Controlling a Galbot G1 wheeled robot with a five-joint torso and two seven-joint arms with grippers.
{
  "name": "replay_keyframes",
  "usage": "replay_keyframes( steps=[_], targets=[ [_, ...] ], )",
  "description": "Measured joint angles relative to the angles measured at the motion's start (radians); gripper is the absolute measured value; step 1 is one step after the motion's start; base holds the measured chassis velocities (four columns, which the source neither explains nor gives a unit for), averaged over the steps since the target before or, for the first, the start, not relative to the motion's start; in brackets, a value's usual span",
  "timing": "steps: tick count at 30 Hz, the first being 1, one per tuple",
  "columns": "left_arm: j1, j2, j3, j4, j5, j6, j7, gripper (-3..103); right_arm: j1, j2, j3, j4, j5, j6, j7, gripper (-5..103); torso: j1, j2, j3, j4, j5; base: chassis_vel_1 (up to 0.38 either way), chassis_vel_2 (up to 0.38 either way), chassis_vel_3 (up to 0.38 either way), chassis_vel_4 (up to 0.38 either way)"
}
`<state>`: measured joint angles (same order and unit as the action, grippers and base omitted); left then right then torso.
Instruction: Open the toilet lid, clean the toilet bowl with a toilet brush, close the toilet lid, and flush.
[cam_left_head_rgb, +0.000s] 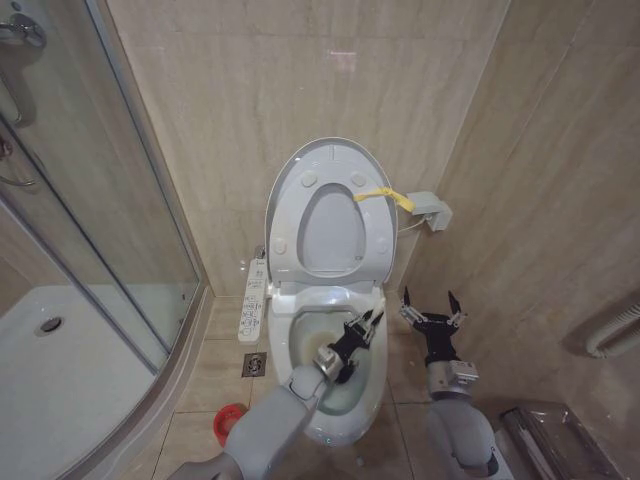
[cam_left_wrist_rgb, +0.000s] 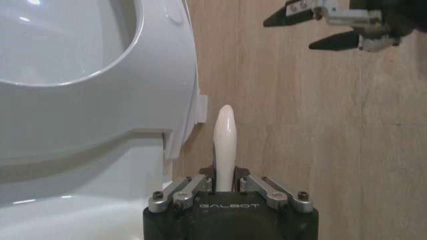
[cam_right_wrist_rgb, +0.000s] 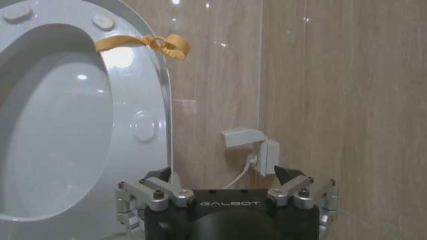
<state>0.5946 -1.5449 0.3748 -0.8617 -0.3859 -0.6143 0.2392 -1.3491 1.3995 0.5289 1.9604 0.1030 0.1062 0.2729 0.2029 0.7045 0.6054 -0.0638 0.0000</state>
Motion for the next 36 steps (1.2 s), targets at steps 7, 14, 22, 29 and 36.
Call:
replay_keyframes(
  steps=[7,14,22,29,36],
  targets=[
    [-0.053,-0.005,0.016,-0.008,-0.017,0.012,-0.001,18,0.000,0.000,0.000,0.000,0.000,0.000,0.000,100,0.000,0.000,0.000,-0.0004,0.0001,0.000,0.000,0.000,0.000],
    [-0.026,-0.018,0.058,-0.008,-0.015,0.014,-0.001,18,0.000,0.000,0.000,0.000,0.000,0.000,0.000,100,0.000,0.000,0.000,0.0000,0.0000,0.000,0.000,0.000,0.000],
    [-0.056,-0.025,0.055,-0.023,-0.020,0.025,-0.004,18,0.000,0.000,0.000,0.000,0.000,0.000,0.000,100,0.000,0.000,0.000,-0.0003,0.0000,0.000,0.000,0.000,0.000],
    [-0.043,-0.036,0.045,-0.001,-0.018,0.023,-0.002,18,0.000,0.000,0.000,0.000,0.000,0.000,0.000,100,0.000,0.000,0.000,-0.0002,0.0000,0.000,0.000,0.000,0.000],
    [0.032,0.036,0.023,-0.086,-0.004,0.029,-0.004,18,0.000,0.000,0.000,0.000,0.000,0.000,0.000,100,0.000,0.000,0.000,-0.0003,-0.0002,0.000,0.000,0.000,0.000]
  ],
)
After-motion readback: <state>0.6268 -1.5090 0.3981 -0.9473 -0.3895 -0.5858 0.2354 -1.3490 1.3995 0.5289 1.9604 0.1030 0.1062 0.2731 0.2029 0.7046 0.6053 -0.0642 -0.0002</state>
